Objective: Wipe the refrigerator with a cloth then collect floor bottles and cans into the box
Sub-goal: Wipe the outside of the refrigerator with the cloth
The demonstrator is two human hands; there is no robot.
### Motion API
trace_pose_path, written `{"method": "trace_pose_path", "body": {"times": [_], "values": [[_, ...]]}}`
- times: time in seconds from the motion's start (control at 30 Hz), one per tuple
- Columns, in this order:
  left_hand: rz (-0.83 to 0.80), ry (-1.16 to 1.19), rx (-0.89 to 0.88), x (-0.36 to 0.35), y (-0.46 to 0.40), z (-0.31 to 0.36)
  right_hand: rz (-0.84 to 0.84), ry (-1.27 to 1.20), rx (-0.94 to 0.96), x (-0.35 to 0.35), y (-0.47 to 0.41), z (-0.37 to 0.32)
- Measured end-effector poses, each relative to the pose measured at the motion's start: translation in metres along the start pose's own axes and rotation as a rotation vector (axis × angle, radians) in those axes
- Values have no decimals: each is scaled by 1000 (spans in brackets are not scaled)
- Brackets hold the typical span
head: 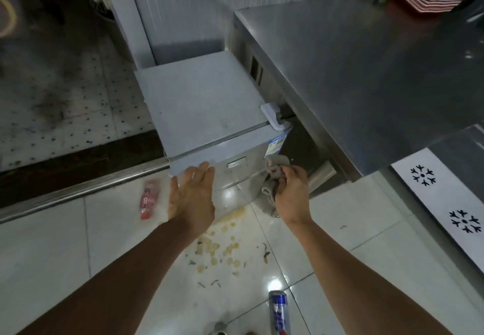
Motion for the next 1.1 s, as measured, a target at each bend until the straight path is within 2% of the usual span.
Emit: {"method": "trace_pose_path", "body": {"times": [0.23,0.33,0.43,0.57,0.7,0.9,1.1], "values": [[137,64,-34,-23,-17,-1,172,-46,51,-17,-13,2],[202,21,-26,-42,-17,-5,263,-71,88,-27,-21,13],[406,-23,-61,-48,-20,-7,355,-160,120,-38,-36,29],[746,33,-79,-62,-31,-3,479,-259,157,-55,-58,49],[1007,55,-64,-77,-36,-4,616,-322,286,-67,-80,55],[1171,48,-81,-87,-42,-7,584,-326,477,-102,-114,70],[1324,-10,-93,-91,-45,-8,634,-381,558,-138,-139,95]]}}
Point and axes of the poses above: each hand's wrist, its own y-axis away from the middle knuckle, its own x-axis out of the back of the hand, z = x × y, the point moved 5 cm from there along -y, towards the middle knuckle, and after that the axes turned 4 degrees about z, right-handed, at the moved point
